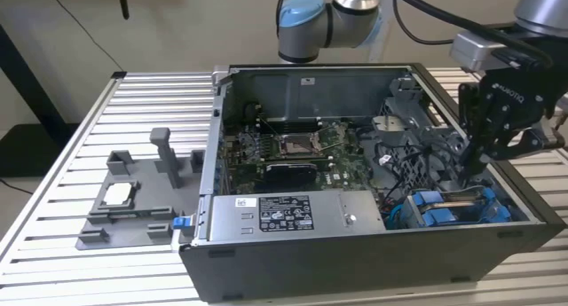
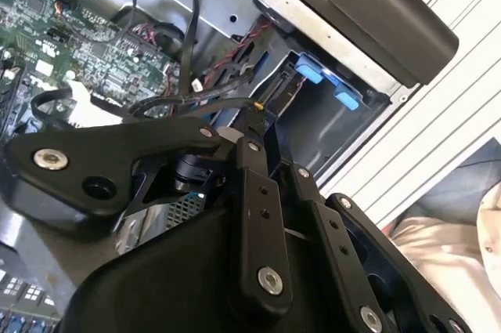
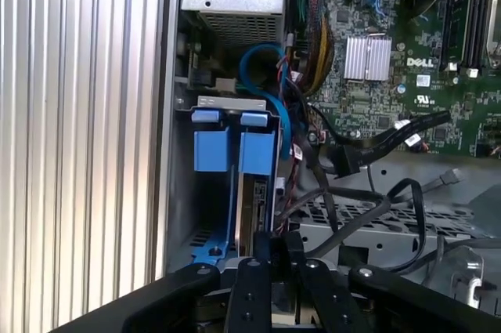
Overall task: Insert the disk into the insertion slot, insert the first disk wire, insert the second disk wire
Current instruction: 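Insert the first disk wire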
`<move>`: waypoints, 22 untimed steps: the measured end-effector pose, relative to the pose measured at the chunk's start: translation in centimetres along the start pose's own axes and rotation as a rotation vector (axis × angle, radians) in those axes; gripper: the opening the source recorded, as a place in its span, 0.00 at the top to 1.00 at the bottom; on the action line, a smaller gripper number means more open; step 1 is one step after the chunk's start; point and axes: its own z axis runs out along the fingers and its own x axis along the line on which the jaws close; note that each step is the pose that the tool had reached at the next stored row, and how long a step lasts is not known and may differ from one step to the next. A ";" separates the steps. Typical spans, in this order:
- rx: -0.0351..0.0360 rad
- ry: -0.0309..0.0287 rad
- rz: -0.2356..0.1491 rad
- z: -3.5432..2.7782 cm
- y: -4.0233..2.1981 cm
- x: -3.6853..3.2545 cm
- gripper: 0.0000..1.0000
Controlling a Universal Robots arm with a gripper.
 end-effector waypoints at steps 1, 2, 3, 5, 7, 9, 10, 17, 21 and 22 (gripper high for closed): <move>-0.0089 -0.0029 -0.001 0.02 -0.11 0.05 0.81; -0.0178 -0.0058 -0.002 0.05 -0.22 0.10 0.81; -0.0290 -0.0077 -0.002 0.07 -0.31 0.17 0.81; -0.0495 -0.0114 -0.004 0.13 -0.55 0.34 0.81; -0.0602 -0.0149 -0.005 0.27 -0.89 0.51 0.81; -0.0648 -0.0175 -0.005 0.46 -1.12 0.65 0.81; -0.0671 -0.0186 -0.005 0.56 -1.18 0.71 0.81; -0.0736 -0.0230 0.011 1.24 -1.26 0.93 0.81; -0.0917 -0.0240 0.012 1.37 -1.45 1.13 0.81; -0.0987 -0.0243 0.011 1.41 -1.54 1.20 0.81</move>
